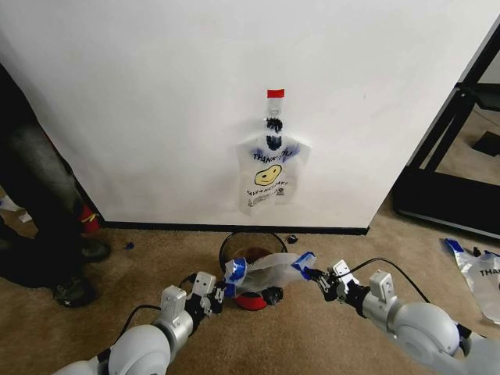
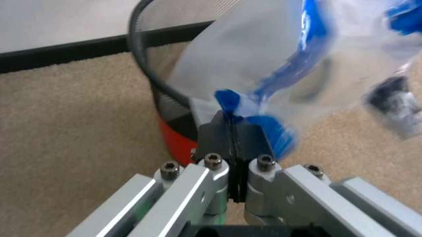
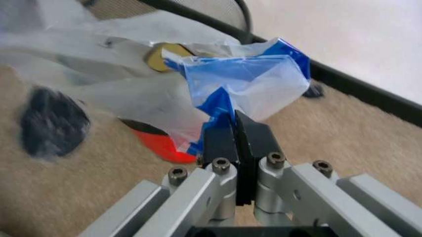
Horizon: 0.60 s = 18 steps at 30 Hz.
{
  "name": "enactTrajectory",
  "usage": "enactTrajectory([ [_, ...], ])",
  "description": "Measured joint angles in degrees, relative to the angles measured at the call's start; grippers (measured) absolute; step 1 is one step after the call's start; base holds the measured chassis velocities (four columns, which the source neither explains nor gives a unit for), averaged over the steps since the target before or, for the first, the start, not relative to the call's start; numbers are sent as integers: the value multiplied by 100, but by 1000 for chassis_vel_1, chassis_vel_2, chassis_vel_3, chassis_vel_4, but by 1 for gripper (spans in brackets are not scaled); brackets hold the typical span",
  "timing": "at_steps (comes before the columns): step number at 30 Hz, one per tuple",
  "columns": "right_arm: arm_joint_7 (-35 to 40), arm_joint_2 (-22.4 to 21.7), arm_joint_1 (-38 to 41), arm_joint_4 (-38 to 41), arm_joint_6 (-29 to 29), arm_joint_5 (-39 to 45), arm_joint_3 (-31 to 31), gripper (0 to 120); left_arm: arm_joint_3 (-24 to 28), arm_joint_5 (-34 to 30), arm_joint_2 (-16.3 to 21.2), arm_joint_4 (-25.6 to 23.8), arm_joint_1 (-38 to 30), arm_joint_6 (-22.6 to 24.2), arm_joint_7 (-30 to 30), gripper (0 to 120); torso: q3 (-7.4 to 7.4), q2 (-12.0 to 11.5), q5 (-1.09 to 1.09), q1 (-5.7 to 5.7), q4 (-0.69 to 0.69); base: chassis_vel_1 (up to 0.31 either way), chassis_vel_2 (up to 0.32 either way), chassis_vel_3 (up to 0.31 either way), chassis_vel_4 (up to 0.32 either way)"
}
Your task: Pick up the garbage bag from the wall and place it over the trash bin.
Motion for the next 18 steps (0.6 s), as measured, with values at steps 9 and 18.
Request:
enactTrajectory([
  [9, 390, -153, 97, 132, -437, 498, 90, 0, -58, -309, -41, -302, 76, 532, -514, 0, 0, 0, -1, 0, 0, 0, 0, 0, 0],
  [18, 284, -34, 69, 208, -353, 161, -15, 0, 93, -93, -272, -326, 204, 550, -553, 0, 0, 0, -2, -1, 0, 0, 0, 0, 0],
])
